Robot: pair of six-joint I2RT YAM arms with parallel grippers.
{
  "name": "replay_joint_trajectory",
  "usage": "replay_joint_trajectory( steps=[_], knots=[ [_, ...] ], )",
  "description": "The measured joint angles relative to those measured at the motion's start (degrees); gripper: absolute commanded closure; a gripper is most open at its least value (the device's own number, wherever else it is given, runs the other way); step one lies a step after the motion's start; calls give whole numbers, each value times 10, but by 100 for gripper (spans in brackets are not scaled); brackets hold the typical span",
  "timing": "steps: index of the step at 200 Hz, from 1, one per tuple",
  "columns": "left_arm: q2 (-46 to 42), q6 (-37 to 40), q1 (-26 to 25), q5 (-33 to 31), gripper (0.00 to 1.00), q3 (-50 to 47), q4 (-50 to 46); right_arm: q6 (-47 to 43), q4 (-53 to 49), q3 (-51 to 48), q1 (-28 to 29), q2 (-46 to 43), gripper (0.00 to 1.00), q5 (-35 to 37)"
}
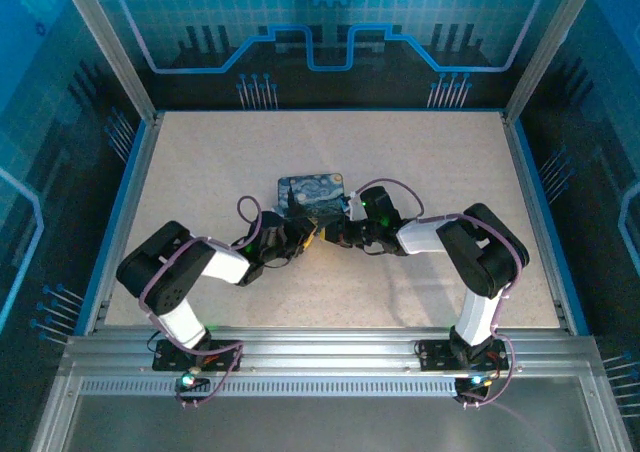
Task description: Unlock the padlock with the key
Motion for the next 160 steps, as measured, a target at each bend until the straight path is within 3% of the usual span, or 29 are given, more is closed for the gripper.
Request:
replay_joint_trajectory(
  steps=[64, 127, 160],
  knots=[
    [17, -12, 2, -1, 77, 5, 23, 23, 8, 0, 2, 0, 92, 10],
    [16, -12, 2, -3, 86, 5, 24, 11, -10, 0, 10, -17, 67, 25],
    [14, -12, 2, -2, 87, 5, 21, -27, -50, -14, 9, -67, 63, 47]
  ],
)
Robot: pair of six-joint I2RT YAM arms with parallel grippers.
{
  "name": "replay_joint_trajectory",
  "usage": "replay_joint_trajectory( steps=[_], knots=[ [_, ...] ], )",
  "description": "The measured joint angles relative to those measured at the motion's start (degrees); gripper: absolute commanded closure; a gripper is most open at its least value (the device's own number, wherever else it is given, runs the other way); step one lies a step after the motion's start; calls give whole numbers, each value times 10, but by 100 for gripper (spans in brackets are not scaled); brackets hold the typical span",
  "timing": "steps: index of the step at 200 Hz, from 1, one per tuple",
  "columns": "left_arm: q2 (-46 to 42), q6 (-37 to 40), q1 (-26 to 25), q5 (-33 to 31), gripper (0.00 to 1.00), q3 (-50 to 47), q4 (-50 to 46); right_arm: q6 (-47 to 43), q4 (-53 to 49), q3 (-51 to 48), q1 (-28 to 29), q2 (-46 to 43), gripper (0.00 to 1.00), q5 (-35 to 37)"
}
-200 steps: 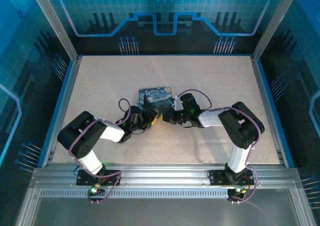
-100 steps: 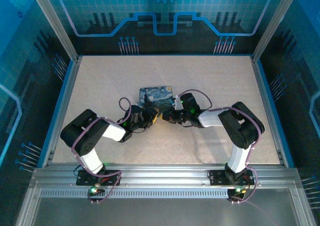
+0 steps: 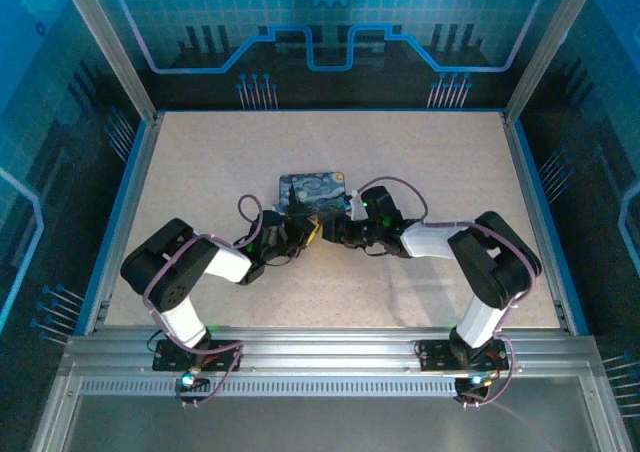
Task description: Unlock the padlock with the key
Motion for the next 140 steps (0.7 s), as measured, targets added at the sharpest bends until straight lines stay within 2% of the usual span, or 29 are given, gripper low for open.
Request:
replay_joint_trajectory(
  steps=[38, 91, 140],
  knots=[
    [-10, 0, 0, 0, 88, 0, -8, -71, -63, -8, -12, -83, 57, 40],
    [-42, 0, 0, 0, 89, 0, -45, -234, -153, 10, -14, -223, 46, 116],
    [-87, -7, 0, -2, 93, 5, -123, -383, -172, 26, -14, -320, 27, 168]
  ],
)
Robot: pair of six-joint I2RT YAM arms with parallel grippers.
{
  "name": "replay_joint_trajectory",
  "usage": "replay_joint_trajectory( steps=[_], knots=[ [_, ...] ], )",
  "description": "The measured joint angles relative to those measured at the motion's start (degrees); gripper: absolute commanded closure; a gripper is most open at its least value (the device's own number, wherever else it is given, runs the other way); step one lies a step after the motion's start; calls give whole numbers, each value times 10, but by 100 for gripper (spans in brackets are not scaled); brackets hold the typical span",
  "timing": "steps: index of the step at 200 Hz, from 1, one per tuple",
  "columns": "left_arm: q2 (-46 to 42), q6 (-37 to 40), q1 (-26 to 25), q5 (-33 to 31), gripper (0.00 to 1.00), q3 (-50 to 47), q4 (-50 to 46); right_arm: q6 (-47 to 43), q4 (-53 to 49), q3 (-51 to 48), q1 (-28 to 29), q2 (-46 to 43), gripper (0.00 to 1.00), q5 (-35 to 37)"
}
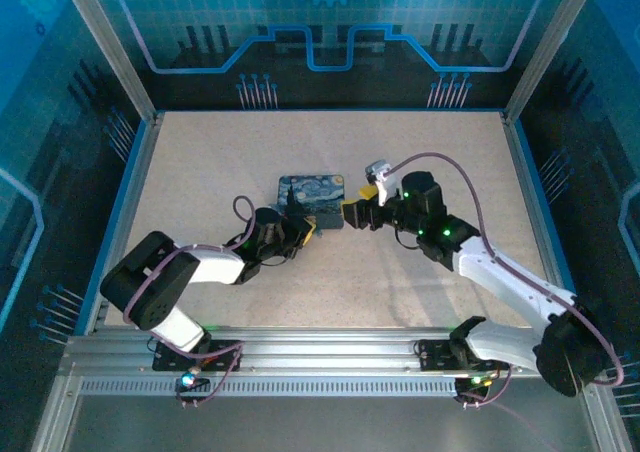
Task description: Unlock the padlock with the key
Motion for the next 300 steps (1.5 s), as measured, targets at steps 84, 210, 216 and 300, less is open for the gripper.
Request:
replay_joint_trajectory(
  steps=[84, 210, 216, 300],
  knots=[
    [-76, -12, 0, -22, 99, 43, -171, -102, 116, -88, -28, -94, 0, 36],
    [-79, -54, 0, -26, 100, 69, -251, -409, 161, -133, 107, -29, 0, 37],
    [-79, -54, 0, -26, 100, 69, -251, -427, 163, -134, 114, -18, 0, 45],
    [-78, -69, 0, -25, 100, 69, -250, -534, 186, -125, 173, 136, 18, 119]
  ],
)
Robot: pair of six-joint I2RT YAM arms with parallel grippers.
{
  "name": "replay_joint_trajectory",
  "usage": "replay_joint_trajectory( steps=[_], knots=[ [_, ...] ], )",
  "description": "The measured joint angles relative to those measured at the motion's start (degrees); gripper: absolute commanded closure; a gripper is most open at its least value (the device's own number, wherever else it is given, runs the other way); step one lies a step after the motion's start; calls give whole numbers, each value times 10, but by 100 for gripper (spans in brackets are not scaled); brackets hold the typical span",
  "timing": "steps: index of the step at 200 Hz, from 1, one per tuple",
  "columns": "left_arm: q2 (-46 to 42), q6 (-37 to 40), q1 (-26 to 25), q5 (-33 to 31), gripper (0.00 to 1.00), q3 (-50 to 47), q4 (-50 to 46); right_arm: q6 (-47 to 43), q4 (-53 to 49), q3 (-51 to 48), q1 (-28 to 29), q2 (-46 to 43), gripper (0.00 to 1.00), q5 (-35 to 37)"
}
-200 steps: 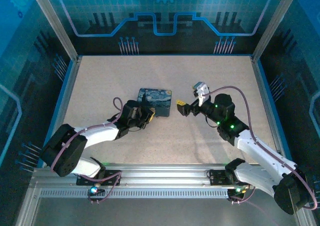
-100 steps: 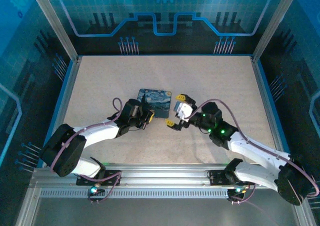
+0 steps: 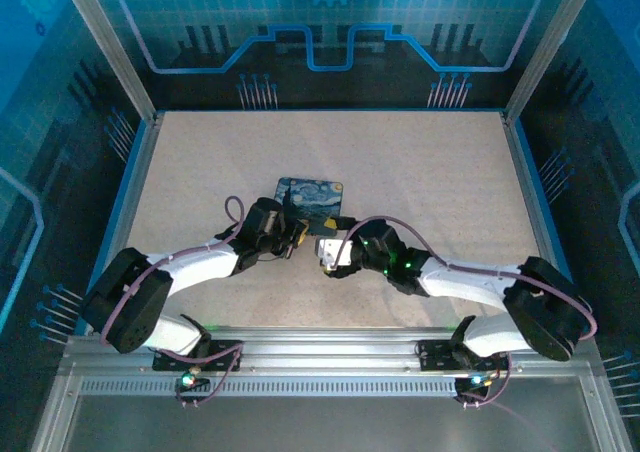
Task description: Unlock the padlock with the key
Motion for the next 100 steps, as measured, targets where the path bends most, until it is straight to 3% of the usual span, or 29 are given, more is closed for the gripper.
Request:
replay_joint_trajectory(
  steps=[76, 100],
  knots=[
    [0, 0, 0, 2, 100, 0, 1, 21, 52, 22, 1, 86, 24, 9],
    [0, 0, 0, 2, 100, 0, 1, 29, 63, 25, 0, 103, 33, 8]
  ],
)
